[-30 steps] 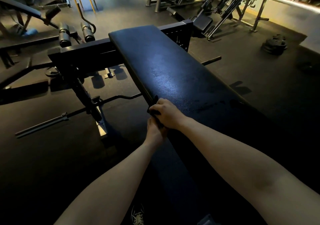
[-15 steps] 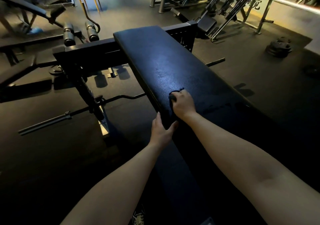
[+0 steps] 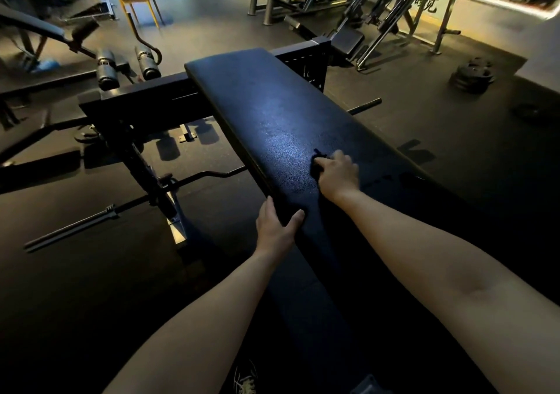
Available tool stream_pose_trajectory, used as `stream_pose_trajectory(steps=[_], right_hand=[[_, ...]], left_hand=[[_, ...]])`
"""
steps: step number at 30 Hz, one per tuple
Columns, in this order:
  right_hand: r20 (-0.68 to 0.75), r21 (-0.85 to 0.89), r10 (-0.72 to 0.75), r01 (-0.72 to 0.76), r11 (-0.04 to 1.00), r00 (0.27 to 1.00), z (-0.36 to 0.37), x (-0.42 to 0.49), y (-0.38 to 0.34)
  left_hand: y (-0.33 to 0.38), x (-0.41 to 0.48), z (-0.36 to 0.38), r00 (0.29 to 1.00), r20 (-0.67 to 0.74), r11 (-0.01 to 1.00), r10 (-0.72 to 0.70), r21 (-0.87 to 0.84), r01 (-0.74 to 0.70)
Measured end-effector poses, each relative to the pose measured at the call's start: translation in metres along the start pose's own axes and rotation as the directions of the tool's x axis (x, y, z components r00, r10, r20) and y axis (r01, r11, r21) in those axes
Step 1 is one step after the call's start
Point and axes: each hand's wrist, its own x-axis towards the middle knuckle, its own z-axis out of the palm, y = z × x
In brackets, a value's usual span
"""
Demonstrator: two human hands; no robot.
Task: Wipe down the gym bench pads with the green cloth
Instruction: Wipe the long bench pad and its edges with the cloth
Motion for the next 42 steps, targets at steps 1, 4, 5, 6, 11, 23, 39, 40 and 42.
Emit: stream_pose_trajectory(steps=[1, 4, 5, 6, 11, 23, 39, 40, 42], right_hand=[[-0.004, 0.007, 0.044, -0.044, 0.999, 0.999, 0.001, -0.003, 0.006], [0.005, 0.088, 0.046, -0.046, 0.995, 0.999, 0.007, -0.022, -0.007], [0.012, 0.125, -0.002, 0.0, 0.992, 1.0, 0.009, -0.03, -0.016], [0.036, 0.157, -0.065, 0.058, 0.986, 0.997, 0.01, -0.038, -0.026], [0.153, 0.206, -0.39, 0.357, 0.911, 0.908, 0.007, -0.067, -0.056], [0.016, 0.092, 0.04, -0.042, 0.995, 0.999, -0.018, -0.045, 0.052], [0.269, 0.322, -0.347, 0.256, 0.912, 0.899, -0.034, -0.073, 0.028], [0.236, 0.285, -0.348, 0.278, 0.917, 0.907, -0.031, -0.071, 0.029], [0.223, 0.141, -0.329, 0.303, 0.942, 0.918, -0.027, -0.072, 0.03]], left_hand=[[-0.001, 0.0, 0.001, 1.0, -0.009, 1.0, 0.003, 0.003, -0.003], [0.003, -0.003, 0.003, 1.0, 0.012, 0.999, -0.015, -0.036, 0.016], [0.002, -0.002, 0.005, 0.999, 0.024, 0.998, -0.027, -0.056, 0.029], [0.002, -0.002, 0.005, 0.998, 0.04, 0.996, -0.044, -0.074, 0.047], [-0.009, -0.004, 0.003, 0.991, 0.12, 0.941, -0.068, -0.323, 0.104], [0.031, -0.004, 0.011, 0.984, 0.141, 0.944, 0.108, 0.297, -0.146], [0.062, -0.019, 0.034, 0.988, -0.047, 0.891, 0.147, 0.44, -0.112], [0.065, -0.017, 0.036, 0.986, -0.038, 0.892, 0.16, 0.432, -0.128], [0.066, -0.011, 0.036, 0.985, -0.015, 0.891, 0.172, 0.428, -0.15]])
